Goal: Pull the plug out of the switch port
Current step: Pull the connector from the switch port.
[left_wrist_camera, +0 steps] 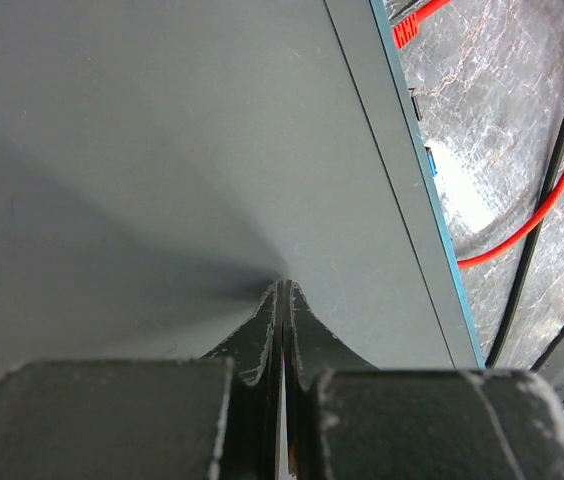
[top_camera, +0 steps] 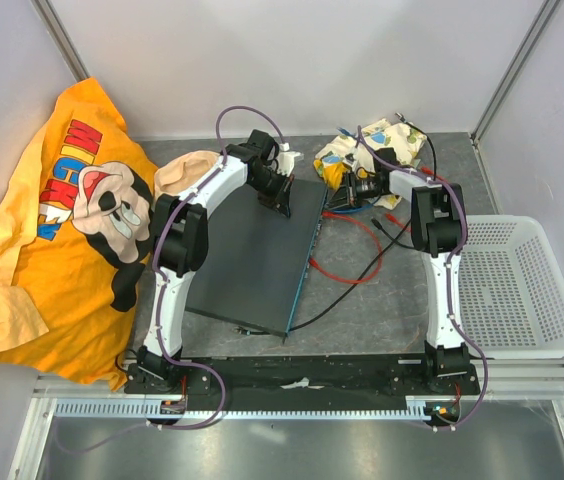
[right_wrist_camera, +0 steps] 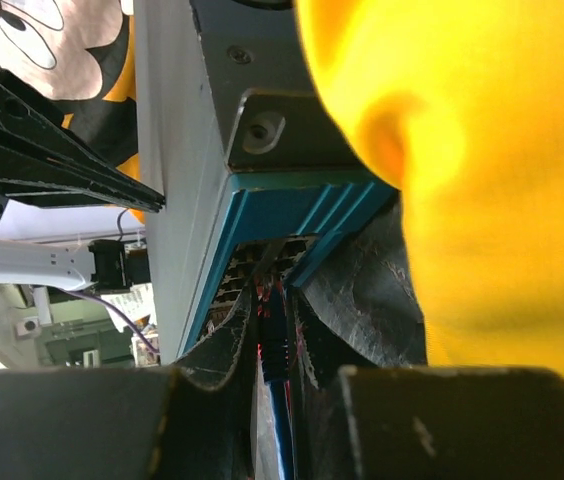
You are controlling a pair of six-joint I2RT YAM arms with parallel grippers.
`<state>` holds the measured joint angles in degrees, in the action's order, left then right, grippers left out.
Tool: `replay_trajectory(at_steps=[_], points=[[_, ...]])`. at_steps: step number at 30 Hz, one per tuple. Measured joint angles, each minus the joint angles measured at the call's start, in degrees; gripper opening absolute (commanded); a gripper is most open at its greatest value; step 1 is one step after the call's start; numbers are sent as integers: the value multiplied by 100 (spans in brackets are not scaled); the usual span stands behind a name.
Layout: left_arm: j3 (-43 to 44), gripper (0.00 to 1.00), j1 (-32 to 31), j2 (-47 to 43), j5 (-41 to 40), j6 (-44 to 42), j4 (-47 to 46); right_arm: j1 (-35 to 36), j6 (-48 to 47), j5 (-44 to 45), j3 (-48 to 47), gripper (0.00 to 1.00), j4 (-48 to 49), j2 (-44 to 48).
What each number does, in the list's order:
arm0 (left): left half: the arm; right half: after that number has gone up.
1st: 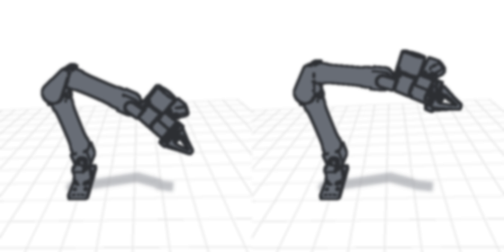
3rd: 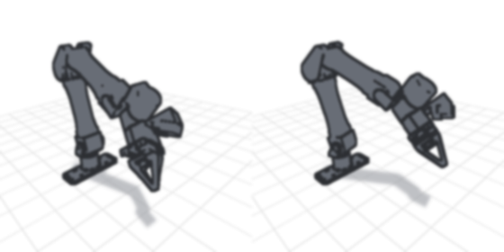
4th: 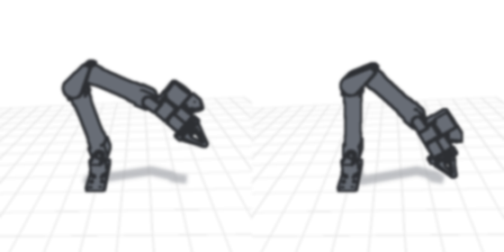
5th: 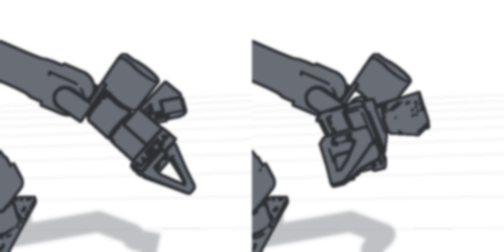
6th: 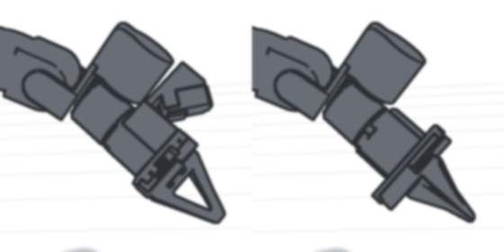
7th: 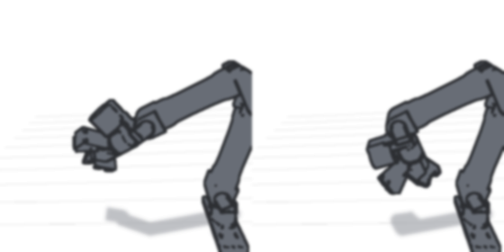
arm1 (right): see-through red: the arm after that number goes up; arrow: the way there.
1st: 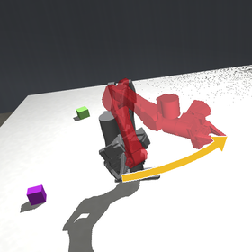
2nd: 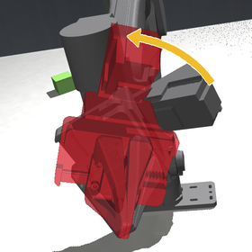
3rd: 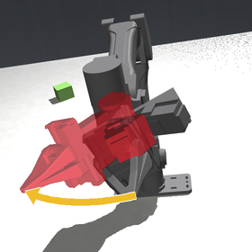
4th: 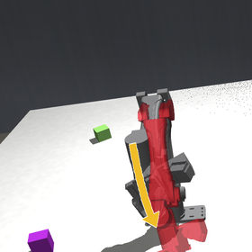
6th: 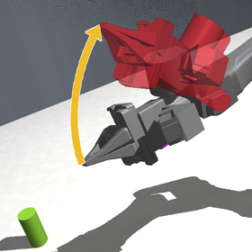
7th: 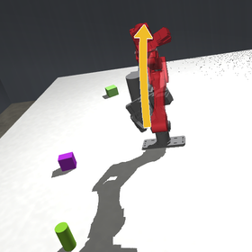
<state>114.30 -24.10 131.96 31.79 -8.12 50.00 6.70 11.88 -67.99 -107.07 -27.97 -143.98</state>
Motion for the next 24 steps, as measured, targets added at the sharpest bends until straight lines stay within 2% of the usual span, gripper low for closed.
replay_trajectory(at_steps=[6,11,14,17,21,24], points=[[0,2,-4,0,24,0,2,0,337,-7,-192,0,63,-127],[0,3,-13,0,26,0,37,0,404,-52,138,0,439,-2],[0,3,-15,0,24,0,37,0,680,-103,-221,0,330,-219],[0,3,-15,0,7,0,15,26,960,-96,-409,0,643,-354],[0,3,-15,0,0,0,33,31,977,-46,111,0,1115,-133],[0,3,-31,0,0,0,155,48,920,-28,229,0,1071,-35]])
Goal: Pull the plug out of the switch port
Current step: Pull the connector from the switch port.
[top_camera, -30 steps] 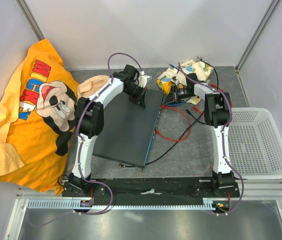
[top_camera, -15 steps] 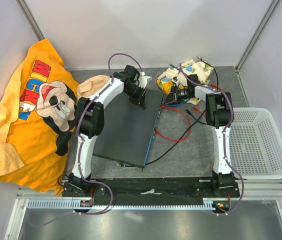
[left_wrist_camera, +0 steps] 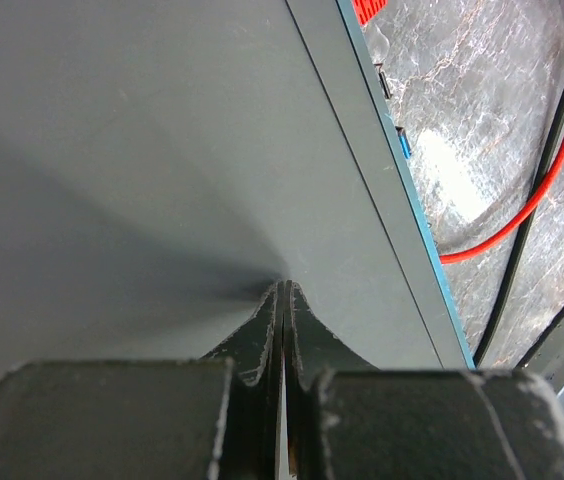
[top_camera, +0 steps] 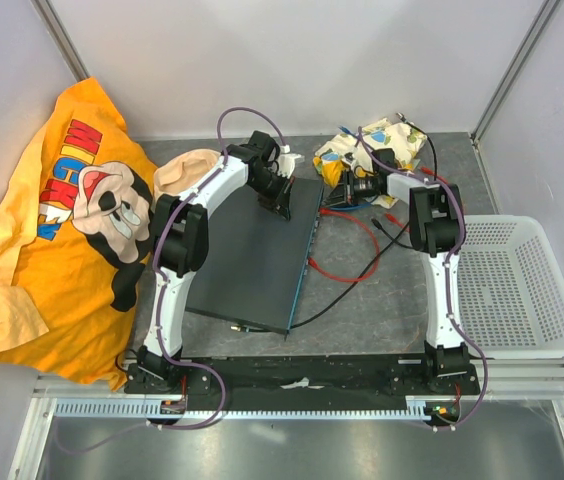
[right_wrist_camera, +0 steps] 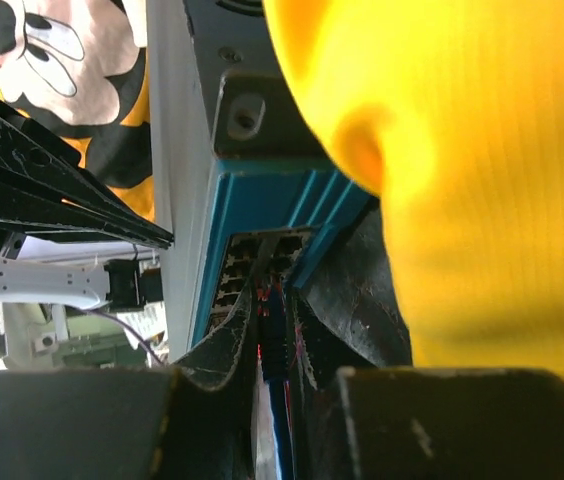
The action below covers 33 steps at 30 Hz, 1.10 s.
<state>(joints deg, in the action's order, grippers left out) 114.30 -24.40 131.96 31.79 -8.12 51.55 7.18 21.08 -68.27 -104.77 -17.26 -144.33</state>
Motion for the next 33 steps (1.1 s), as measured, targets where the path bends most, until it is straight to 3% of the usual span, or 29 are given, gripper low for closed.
replay_trajectory(at_steps=[6,14,20,26,33], points=[[0,3,0,0,-9,-4,-7,-24,-17,-306,-457,0,-214,-321],[81,3,0,39,-24,-44,-22,-125,1766,-173,1056,0,2898,94],[125,3,0,66,-22,-48,0,-155,2339,98,1596,0,3969,262],[144,3,0,76,-22,-50,4,-164,1449,225,1117,0,2505,306],[317,3,0,164,-20,-57,162,-1045,-1268,863,863,0,-164,761]])
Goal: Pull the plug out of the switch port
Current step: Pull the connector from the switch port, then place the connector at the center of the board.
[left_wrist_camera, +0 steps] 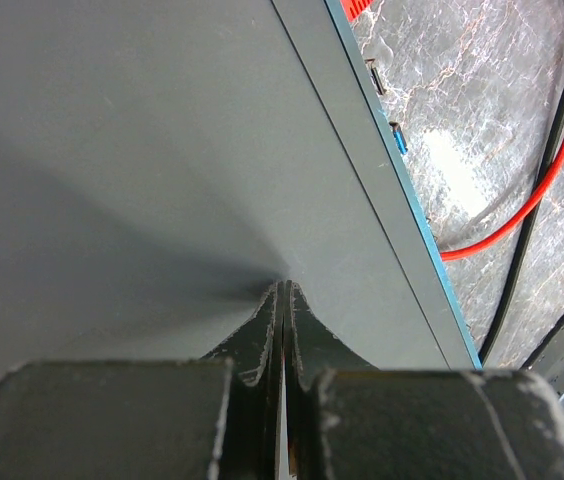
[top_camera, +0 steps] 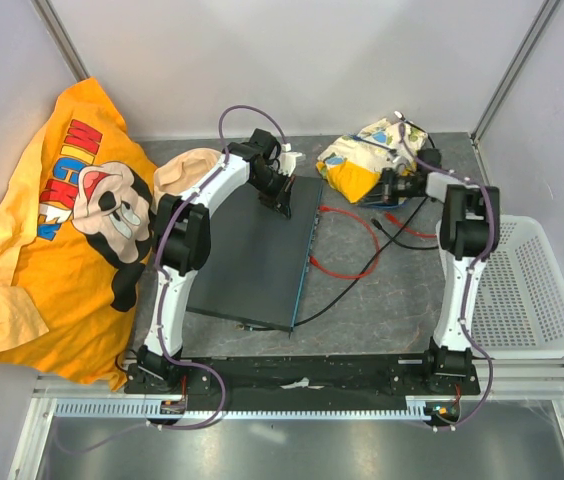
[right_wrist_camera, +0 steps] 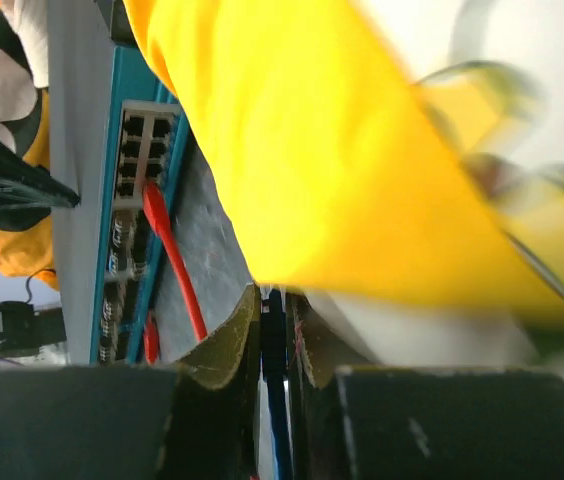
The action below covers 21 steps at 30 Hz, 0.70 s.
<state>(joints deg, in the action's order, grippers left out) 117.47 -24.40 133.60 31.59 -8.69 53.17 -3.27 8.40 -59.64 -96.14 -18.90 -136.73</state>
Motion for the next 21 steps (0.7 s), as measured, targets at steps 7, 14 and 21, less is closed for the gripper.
replay_trajectory(at_steps=[7,14,21], points=[[297,3,-11,164,22,0,205,-186,-833,83,-1261,0,-1023,247],[393,4,-22,203,22,-125,254,623,-844,55,-2243,0,-1043,822],[393,5,-9,214,94,-131,249,297,-166,647,-1572,0,-490,1932]])
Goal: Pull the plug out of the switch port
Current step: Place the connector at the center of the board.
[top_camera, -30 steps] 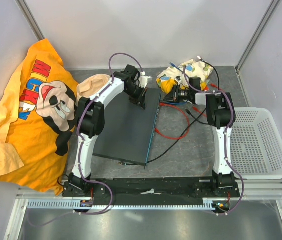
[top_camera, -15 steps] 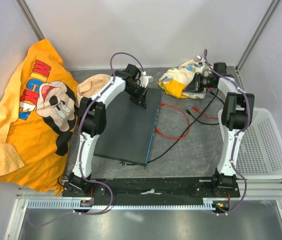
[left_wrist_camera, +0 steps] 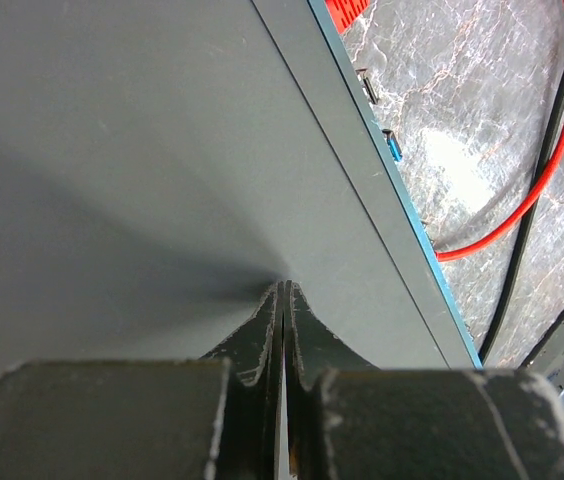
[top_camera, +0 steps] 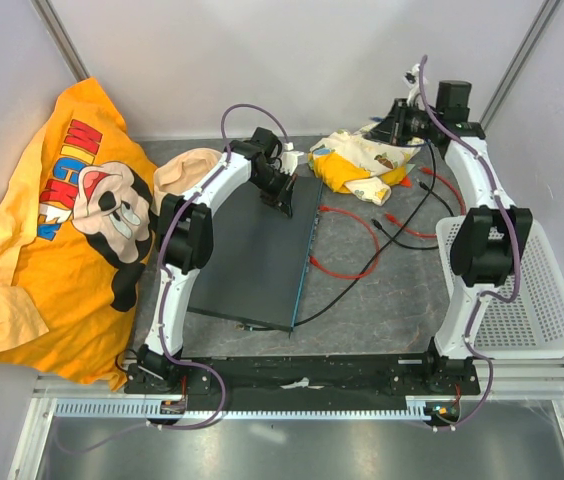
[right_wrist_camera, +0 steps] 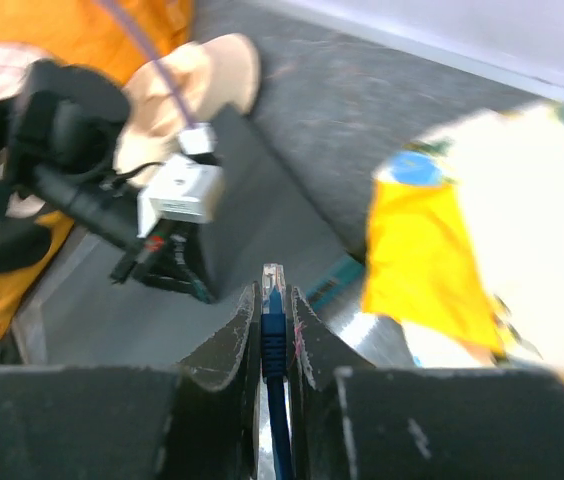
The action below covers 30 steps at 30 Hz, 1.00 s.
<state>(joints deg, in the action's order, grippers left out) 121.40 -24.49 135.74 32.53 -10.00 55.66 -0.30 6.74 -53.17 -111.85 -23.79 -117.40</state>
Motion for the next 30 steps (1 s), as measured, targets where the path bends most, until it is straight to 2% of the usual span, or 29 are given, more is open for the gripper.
replay_trajectory(at_steps=[4,8,10,14,16,17,18,20,22,23,26,27,30], points=[[0,5,11,11,70,0,-7,-262,184,782,741,0,120,407],[0,5,11,17,87,0,-9,-278,181,1631,1322,0,68,428],[0,5,11,20,105,0,-11,-251,214,1915,1414,9,33,363],[-4,5,15,20,122,-2,-15,-216,315,2326,1676,13,92,302],[-11,6,17,20,142,-11,-20,-188,337,2500,1923,17,144,299],[-15,6,20,22,157,-15,-26,-179,358,2551,2017,23,149,289],[-17,6,24,24,173,-20,-28,-179,380,2618,2135,39,153,267],[-17,6,37,35,216,-31,-31,-179,457,2647,2293,53,149,212],[-17,6,50,39,254,-33,-33,-179,470,2559,2393,81,111,120],[-17,6,52,39,262,-33,-33,-179,463,2483,2391,87,92,70],[-55,6,79,39,293,-55,-61,-179,415,2109,2142,91,-42,-68],[-79,6,87,35,319,-68,-81,-179,409,1891,1937,95,-74,-144],[-254,7,131,-39,422,-96,-199,-166,428,1231,1228,94,22,-350]])
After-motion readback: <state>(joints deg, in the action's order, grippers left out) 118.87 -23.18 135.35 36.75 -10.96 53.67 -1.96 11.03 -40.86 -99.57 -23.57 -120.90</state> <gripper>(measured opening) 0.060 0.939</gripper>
